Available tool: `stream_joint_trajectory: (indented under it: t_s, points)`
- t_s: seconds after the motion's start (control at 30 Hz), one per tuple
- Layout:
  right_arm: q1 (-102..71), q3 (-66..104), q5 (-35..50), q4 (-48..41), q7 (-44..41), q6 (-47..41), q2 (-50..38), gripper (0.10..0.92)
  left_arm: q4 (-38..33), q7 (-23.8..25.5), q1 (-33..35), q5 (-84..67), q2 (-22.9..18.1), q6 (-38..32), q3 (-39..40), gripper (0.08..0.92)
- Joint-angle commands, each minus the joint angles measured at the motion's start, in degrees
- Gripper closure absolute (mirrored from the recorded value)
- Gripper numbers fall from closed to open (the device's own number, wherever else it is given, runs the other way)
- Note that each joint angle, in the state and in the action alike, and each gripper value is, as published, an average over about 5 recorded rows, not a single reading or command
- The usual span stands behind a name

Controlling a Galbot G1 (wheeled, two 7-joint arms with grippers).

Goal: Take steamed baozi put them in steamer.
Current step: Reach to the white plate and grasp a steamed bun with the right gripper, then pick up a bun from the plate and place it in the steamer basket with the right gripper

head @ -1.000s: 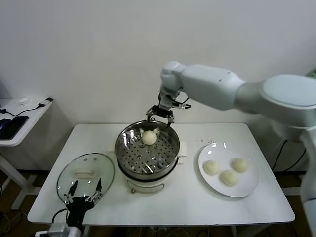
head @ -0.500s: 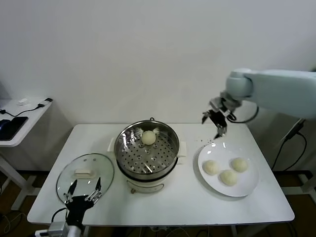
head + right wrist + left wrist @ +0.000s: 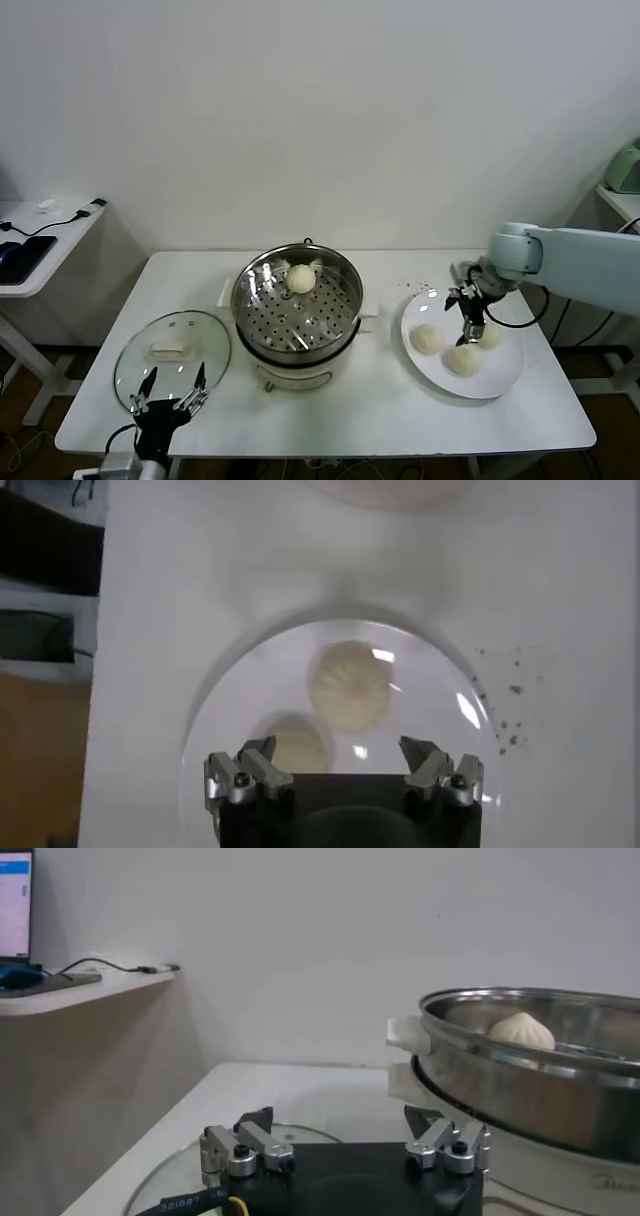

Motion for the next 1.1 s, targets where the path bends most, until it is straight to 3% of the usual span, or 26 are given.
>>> stream_joint_trajectory:
  t_s: [0.03, 0.47, 0.83, 1.1]
  points:
    - [-11.0, 8.0, -0.9, -5.1, 1.7, -3.5, 1.8, 0.202, 0.2, 0.0, 0.2, 0.1, -0.1, -0.1, 0.0, 0.177]
    - [-14.7, 11.1, -2.6, -11.8, 1.7, -2.4, 7.4, 0.203, 0.5, -0.1, 0.3, 0.0, -0.1, -0.3, -0.3, 0.177]
    - [-13.3, 11.1, -2.0, -11.1, 0.0, -1.8, 7.4, 0.354, 0.4, -0.1, 0.1, 0.0, -0.2, -0.2, -0.1, 0.177]
    - [0.2, 3.2, 1.4, -6.0, -3.5, -1.0, 4.7, 0.372, -0.6, 0.0, 0.4, 0.1, -0.4, 0.1, 0.2, 0.177]
